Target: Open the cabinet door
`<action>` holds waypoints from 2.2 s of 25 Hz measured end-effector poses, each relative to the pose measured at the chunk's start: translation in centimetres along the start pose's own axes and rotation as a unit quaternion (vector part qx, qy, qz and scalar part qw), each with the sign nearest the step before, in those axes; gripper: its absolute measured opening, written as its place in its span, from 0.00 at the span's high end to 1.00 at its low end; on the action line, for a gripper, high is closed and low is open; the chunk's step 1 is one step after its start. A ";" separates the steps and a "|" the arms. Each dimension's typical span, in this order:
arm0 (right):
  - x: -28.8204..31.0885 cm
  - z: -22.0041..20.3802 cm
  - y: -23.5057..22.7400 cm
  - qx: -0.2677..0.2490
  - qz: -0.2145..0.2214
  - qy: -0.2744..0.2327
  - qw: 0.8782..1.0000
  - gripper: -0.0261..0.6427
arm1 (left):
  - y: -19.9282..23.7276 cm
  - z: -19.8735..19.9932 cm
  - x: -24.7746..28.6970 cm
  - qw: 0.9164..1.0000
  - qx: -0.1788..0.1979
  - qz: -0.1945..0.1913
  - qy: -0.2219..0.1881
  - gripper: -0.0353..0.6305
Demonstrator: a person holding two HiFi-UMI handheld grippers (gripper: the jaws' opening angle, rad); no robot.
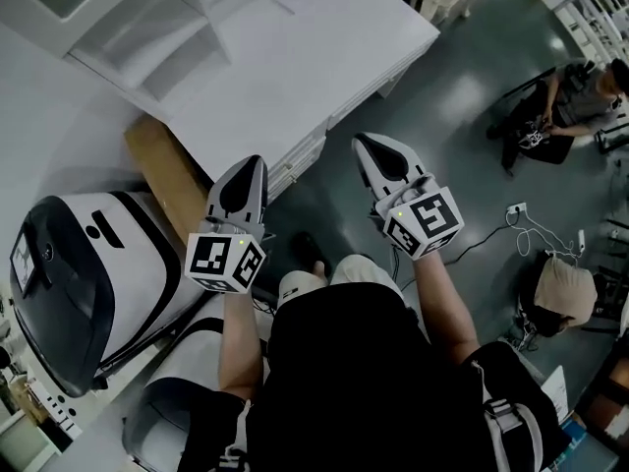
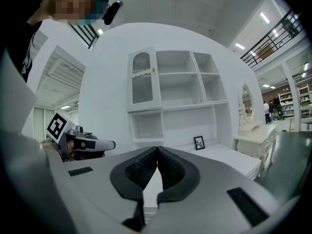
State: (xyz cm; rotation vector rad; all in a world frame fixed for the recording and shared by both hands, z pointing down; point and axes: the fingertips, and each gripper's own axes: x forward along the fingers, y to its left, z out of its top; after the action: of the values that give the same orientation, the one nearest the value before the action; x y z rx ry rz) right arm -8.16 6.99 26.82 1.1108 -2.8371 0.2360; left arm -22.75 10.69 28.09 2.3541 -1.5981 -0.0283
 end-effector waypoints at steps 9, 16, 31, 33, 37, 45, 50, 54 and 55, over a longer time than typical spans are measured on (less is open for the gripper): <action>-0.5 -3.4 -3.0 0.009 -0.061 0.036 0.997 0.93 | -0.6 -2.3 3.1 0.998 -0.007 -0.051 0.030 0.91; -0.3 -5.9 -6.4 0.015 -0.090 0.068 0.994 0.93 | -1.0 -3.4 5.2 0.997 -0.016 -0.064 0.049 0.91; 3.6 -10.7 -16.1 0.024 -0.095 0.119 0.988 0.92 | 0.2 -5.3 12.3 0.996 -0.032 -0.041 0.076 0.91; 4.1 -11.5 -18.1 0.026 -0.097 0.128 0.987 0.91 | 0.1 -5.5 13.6 0.995 -0.035 -0.037 0.081 0.91; 5.4 -13.7 -22.1 0.026 -0.100 0.147 0.984 0.90 | 0.0 -6.3 16.4 0.995 -0.038 -0.027 0.091 0.91; 7.5 -18.4 -30.0 0.028 -0.110 0.187 0.976 0.86 | -1.2 -7.7 22.2 0.993 -0.039 -0.018 0.113 0.91; 8.4 -21.5 -34.0 0.030 -0.122 0.208 0.970 0.85 | -2.1 -8.7 25.5 0.991 -0.033 -0.021 0.128 0.91; 9.3 -23.8 -36.6 0.025 -0.127 0.228 0.965 0.84 | -2.6 -9.5 27.7 0.990 -0.025 -0.024 0.136 0.91; 9.6 -24.4 -37.1 0.024 -0.129 0.232 0.964 0.84 | -2.6 -9.6 28.1 0.990 -0.026 -0.023 0.137 0.91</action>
State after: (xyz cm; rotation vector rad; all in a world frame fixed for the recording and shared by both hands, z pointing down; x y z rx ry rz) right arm 10.63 -22.06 56.27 1.2272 -2.2650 0.4770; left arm -7.90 -11.85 40.76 2.2411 -1.3945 0.2308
